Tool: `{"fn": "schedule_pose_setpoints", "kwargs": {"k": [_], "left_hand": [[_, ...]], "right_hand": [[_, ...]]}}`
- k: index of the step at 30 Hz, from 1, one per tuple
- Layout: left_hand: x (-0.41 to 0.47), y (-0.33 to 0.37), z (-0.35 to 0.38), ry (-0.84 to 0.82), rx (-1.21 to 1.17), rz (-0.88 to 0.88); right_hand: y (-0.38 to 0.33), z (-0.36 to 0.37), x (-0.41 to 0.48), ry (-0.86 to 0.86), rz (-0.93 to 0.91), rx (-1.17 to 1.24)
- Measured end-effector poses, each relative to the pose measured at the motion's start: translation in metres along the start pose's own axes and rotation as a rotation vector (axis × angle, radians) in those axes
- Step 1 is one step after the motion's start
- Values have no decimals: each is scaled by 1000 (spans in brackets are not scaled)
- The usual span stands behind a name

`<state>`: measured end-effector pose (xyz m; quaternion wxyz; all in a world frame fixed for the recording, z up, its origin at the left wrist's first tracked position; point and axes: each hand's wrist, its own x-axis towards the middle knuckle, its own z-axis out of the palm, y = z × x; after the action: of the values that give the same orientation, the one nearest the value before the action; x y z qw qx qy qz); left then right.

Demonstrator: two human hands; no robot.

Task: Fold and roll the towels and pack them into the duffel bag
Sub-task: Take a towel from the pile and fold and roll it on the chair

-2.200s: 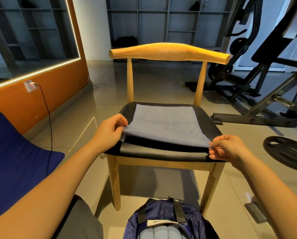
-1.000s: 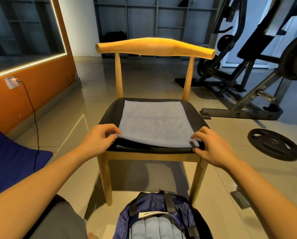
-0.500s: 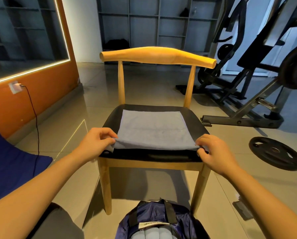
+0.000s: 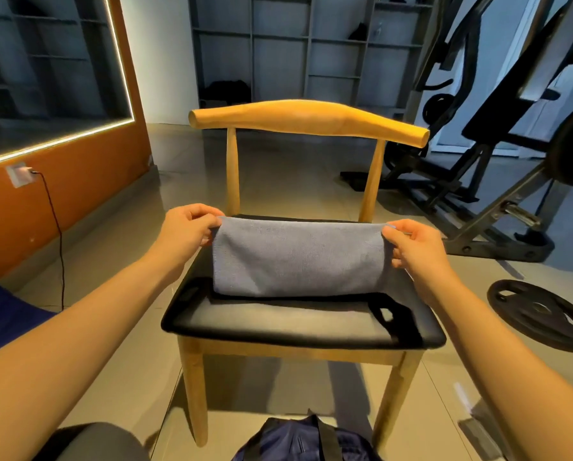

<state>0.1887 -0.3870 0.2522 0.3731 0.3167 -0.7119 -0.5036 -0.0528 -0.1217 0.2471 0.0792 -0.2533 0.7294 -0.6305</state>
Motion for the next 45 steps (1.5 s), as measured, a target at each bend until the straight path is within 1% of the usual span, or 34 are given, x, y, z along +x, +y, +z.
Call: {"fn": "schedule_pose_setpoints", "kwargs": {"k": [2,6,9,12,14,18,22,24,26,29,31,32,35,37,41,45], "left_hand": [[19,-4,11,16,10,-21],[54,-15,32,28,45,-65],[77,-34,42,20,115,-185],[94,-57,45,-50,262,-358],[98,-62,46,-100,288,-408],[105,-61,47,-166,360,-363],[110,-65,51,-160,429,-296],[113,-68,54,-159,476,-268],[117,-73,56,-160,556,-248],[126,-77,56,-189,755,-169],[129,-73,56,-263,789,-146],[131,-71,57,-329,779,-149],[136,-64,58,-506,749,-194],[139,-62,60,-564,752,-224],[142,-57,60,-577,744,-208],[141,-56,53,-569,593,-274]], "right_hand": [[0,10,25,23,47,-14],[12,32,75,-2,156,-99],[32,48,99,-14,259,-228],[52,54,105,-104,366,-349],[61,56,107,-112,357,-399],[66,56,114,-130,328,-426],[72,56,121,-119,329,-424],[75,60,125,-101,318,-464],[77,65,128,-90,293,-541],[74,67,129,-88,221,-724],[65,65,128,-123,232,-855],[59,64,126,-164,267,-873],[43,65,123,-335,405,-844],[38,65,122,-401,466,-821],[34,49,129,-428,505,-631],[32,31,129,-508,556,-454]]}}
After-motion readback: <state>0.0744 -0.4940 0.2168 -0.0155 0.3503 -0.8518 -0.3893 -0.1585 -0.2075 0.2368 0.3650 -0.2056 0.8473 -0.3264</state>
